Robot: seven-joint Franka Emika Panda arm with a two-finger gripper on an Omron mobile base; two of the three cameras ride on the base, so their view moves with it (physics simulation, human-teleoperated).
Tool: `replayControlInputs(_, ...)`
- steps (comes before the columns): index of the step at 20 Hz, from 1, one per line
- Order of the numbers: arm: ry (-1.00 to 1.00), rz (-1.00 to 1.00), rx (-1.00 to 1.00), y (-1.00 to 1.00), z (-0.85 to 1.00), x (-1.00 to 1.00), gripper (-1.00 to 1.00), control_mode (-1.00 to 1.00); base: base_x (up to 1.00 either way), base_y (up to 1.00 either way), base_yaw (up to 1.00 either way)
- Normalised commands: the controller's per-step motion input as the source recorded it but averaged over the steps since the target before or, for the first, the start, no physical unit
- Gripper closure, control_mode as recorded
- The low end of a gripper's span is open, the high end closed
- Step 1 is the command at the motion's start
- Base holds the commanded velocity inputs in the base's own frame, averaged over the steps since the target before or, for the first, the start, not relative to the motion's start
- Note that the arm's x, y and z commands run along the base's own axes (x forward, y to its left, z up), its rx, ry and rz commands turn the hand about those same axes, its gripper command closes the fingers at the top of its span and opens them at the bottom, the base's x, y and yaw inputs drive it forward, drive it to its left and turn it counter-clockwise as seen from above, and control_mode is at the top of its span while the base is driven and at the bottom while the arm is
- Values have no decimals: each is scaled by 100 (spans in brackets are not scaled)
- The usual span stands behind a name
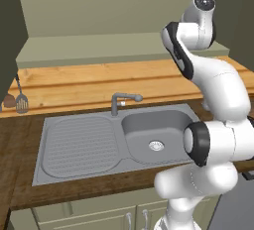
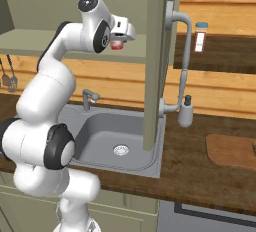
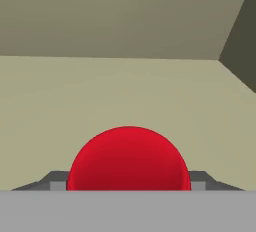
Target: From the different types of pastries on the counter, select a croissant and place it on the cutting board. Then retrieve a jar of jam from the cabinet and place it alongside the croissant on the cutting board.
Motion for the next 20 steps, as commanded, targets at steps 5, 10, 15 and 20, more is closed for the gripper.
replayControlInputs(5, -3, 0, 0, 0, 38, -100, 100, -100, 0, 0, 0)
replayControlInputs(10, -6, 0, 0, 0, 13, -100, 100, -100, 0, 0, 0)
replayControlInputs(15, -5, 0, 0, 3, 0, -60, 100, 100, -40, 3, 0)
replayControlInputs(20, 0, 0, 0, 0, 0, 0, 100, 100, -100, 17, 0)
